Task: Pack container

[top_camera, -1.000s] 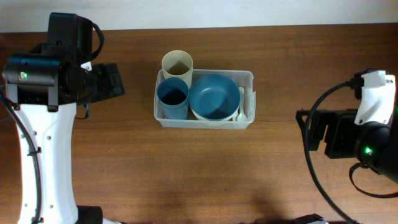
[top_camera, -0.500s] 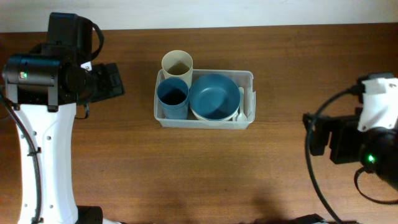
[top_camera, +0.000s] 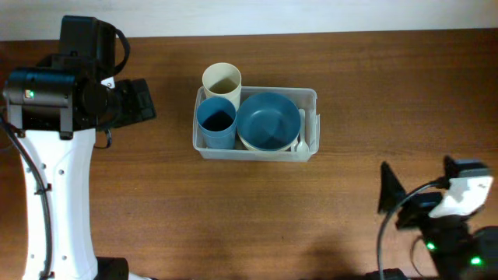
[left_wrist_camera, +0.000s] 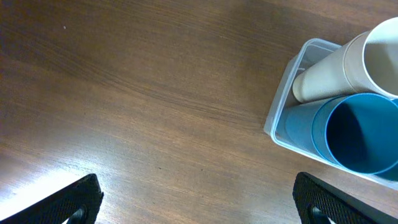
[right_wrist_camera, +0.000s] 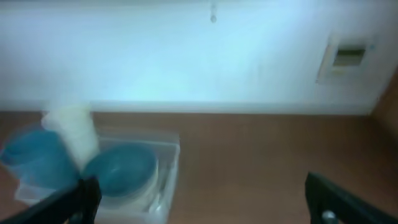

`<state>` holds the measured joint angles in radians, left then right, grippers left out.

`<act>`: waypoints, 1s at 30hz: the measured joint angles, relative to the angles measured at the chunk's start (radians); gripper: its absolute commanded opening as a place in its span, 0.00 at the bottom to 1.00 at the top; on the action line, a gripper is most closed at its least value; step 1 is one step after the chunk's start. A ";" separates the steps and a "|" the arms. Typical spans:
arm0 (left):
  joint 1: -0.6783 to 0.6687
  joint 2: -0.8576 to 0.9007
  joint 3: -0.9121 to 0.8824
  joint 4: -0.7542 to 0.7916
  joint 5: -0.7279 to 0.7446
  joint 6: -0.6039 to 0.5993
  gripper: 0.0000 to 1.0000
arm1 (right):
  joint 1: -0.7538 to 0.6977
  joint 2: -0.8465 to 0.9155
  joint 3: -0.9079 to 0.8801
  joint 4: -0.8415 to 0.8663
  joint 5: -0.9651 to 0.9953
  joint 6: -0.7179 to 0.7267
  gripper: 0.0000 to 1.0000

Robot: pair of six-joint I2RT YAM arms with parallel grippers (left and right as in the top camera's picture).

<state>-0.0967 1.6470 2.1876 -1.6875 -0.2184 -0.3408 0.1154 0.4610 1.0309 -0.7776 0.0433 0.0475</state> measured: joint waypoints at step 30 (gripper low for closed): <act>0.000 0.001 0.000 0.000 0.000 0.000 1.00 | -0.129 -0.446 -0.837 0.629 -0.044 -0.006 0.99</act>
<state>-0.0967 1.6478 2.1876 -1.6871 -0.2188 -0.3412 -0.0135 0.0154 0.1944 -0.1490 -0.0006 0.0410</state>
